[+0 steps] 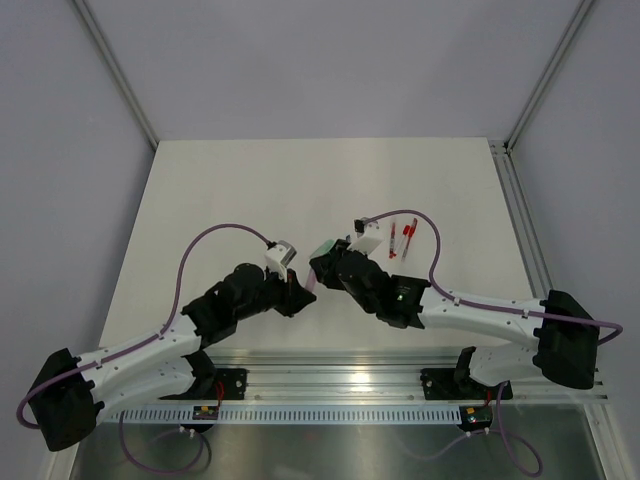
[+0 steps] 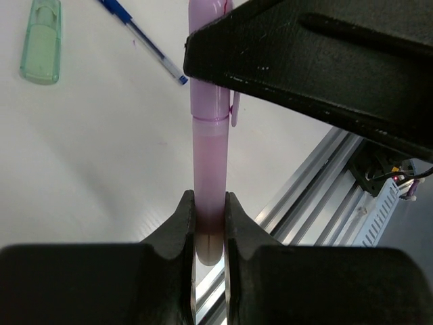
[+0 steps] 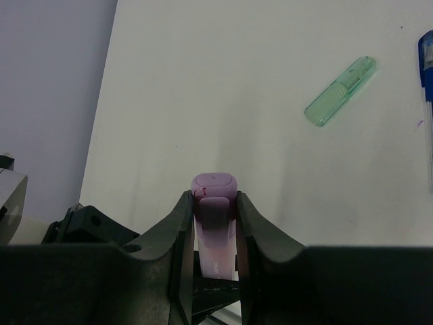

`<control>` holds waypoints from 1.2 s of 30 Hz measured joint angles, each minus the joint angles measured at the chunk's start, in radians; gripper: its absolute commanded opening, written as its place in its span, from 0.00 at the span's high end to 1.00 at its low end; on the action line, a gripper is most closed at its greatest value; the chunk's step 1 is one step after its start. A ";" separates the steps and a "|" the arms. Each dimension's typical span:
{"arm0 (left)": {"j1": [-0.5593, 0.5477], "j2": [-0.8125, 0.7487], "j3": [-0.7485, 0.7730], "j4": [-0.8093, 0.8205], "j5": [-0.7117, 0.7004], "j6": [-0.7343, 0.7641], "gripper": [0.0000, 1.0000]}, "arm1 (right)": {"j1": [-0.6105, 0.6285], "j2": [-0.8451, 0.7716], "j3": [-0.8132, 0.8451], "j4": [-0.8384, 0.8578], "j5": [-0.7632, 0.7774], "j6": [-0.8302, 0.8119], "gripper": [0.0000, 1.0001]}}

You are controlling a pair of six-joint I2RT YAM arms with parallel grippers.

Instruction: Insert the pens into the pen caps

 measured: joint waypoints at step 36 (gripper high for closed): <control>0.023 -0.240 0.071 -0.123 0.061 -0.103 0.20 | -0.114 0.056 0.172 -0.137 -0.107 -0.067 1.00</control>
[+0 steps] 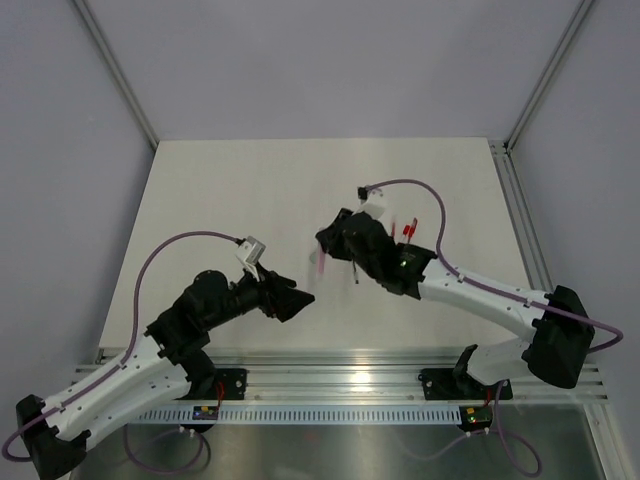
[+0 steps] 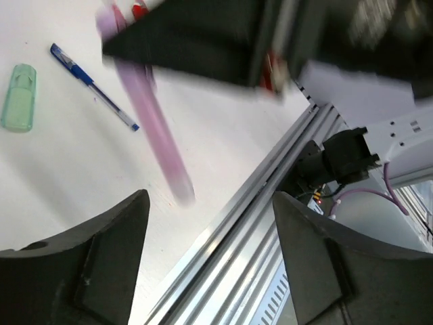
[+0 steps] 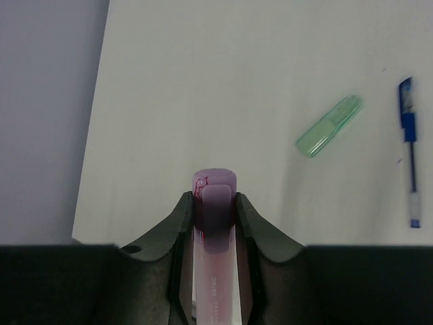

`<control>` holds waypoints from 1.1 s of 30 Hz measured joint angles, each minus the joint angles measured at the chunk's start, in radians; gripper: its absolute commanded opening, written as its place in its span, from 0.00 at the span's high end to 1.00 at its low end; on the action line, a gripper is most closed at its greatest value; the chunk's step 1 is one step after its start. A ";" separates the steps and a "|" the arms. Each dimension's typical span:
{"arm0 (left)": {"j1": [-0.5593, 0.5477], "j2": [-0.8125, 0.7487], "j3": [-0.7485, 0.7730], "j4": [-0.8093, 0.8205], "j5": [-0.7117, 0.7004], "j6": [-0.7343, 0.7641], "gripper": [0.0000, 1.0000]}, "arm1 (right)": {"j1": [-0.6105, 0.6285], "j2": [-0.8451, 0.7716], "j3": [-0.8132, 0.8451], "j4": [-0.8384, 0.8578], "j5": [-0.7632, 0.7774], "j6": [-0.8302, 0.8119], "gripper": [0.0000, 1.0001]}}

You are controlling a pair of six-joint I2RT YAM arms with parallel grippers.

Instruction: Insert the pens into the pen caps

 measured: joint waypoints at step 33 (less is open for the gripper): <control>-0.031 -0.354 0.199 -0.605 -0.259 0.068 0.01 | -0.523 0.529 0.179 -0.127 -0.188 -0.394 0.42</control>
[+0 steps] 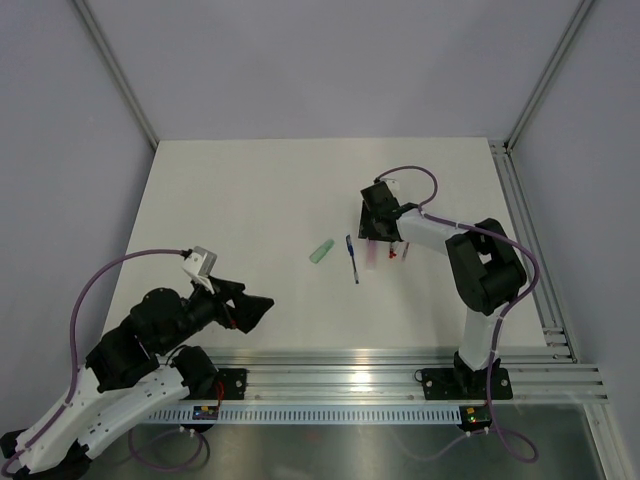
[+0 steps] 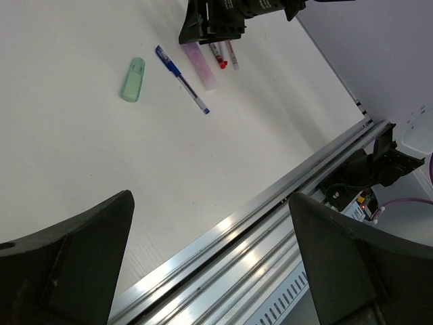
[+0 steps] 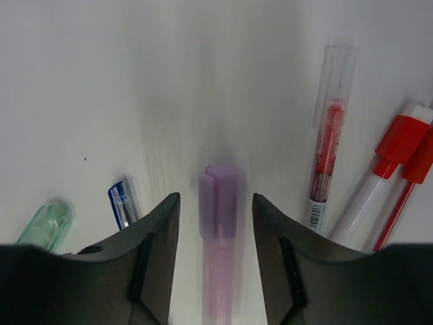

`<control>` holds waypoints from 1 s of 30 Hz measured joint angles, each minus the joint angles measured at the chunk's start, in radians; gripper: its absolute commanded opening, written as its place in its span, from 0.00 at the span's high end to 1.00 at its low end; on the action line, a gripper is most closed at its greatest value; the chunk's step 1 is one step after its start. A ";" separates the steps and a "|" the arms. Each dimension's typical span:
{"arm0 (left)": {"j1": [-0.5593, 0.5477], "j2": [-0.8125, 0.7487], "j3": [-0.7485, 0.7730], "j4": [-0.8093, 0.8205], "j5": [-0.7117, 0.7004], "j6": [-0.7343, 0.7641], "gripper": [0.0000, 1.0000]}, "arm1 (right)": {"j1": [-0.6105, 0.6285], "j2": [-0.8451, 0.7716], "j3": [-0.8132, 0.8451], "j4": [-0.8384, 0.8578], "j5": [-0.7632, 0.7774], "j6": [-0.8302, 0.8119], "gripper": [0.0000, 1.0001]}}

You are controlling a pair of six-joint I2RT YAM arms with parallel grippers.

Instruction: Insert the pens into the pen caps

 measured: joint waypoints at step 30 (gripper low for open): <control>0.002 0.058 0.349 -0.045 -0.187 0.103 0.01 | 0.000 -1.521 -0.212 -0.096 -0.042 0.033 0.01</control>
